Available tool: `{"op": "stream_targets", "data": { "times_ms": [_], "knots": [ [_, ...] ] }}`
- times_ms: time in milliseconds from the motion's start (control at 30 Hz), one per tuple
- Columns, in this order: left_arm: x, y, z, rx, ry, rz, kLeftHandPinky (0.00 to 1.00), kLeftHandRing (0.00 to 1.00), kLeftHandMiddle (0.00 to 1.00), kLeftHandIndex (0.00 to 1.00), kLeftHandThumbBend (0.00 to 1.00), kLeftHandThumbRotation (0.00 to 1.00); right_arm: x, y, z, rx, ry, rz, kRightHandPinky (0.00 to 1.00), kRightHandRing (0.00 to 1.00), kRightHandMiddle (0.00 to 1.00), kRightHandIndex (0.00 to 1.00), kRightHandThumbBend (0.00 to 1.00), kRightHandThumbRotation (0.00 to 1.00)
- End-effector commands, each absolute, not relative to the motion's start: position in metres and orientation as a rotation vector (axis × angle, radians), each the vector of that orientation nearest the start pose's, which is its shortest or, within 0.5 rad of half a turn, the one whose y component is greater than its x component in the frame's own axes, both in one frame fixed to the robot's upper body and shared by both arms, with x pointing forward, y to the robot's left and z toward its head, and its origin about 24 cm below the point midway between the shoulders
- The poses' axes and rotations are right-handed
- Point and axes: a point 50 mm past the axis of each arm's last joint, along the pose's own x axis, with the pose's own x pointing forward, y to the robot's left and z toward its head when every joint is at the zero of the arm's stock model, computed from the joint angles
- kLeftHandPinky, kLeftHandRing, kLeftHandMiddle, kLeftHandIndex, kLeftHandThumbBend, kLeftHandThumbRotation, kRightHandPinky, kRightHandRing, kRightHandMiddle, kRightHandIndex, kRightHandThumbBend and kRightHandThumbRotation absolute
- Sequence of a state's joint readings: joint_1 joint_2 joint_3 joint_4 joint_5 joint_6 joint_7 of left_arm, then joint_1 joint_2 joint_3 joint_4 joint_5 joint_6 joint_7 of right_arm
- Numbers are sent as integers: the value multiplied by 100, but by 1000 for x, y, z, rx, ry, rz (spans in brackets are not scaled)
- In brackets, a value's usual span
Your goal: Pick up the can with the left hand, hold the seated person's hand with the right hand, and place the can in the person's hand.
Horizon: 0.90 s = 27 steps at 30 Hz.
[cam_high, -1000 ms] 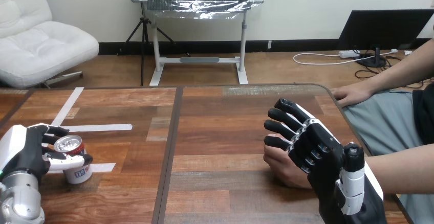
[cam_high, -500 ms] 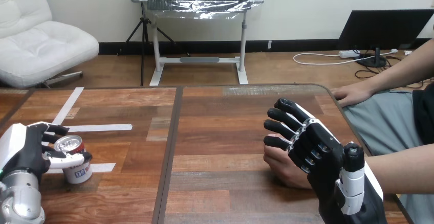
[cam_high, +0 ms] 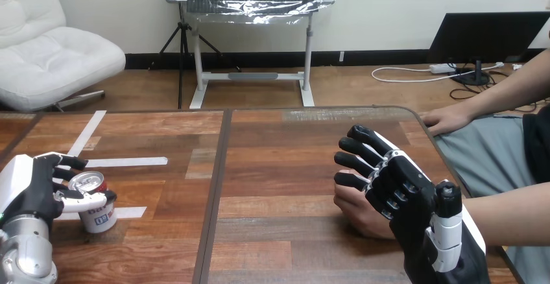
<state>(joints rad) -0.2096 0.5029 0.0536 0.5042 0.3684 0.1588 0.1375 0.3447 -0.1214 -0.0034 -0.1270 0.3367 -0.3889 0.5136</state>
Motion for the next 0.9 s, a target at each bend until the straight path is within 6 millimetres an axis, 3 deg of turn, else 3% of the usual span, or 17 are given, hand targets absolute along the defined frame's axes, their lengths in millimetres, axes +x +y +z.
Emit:
{"op": "stream_targets", "data": {
  "times_ms": [0,867],
  "knots": [
    [294,302,50,886,275,329,52,60,64,66,77,0,187,-170,60,121,-331,386,80,86,88,88,93,100],
    [296,300,51,901,276,327,50,59,64,65,80,0,185,-170,61,121,-327,368,79,86,87,87,94,100]
  ]
}}
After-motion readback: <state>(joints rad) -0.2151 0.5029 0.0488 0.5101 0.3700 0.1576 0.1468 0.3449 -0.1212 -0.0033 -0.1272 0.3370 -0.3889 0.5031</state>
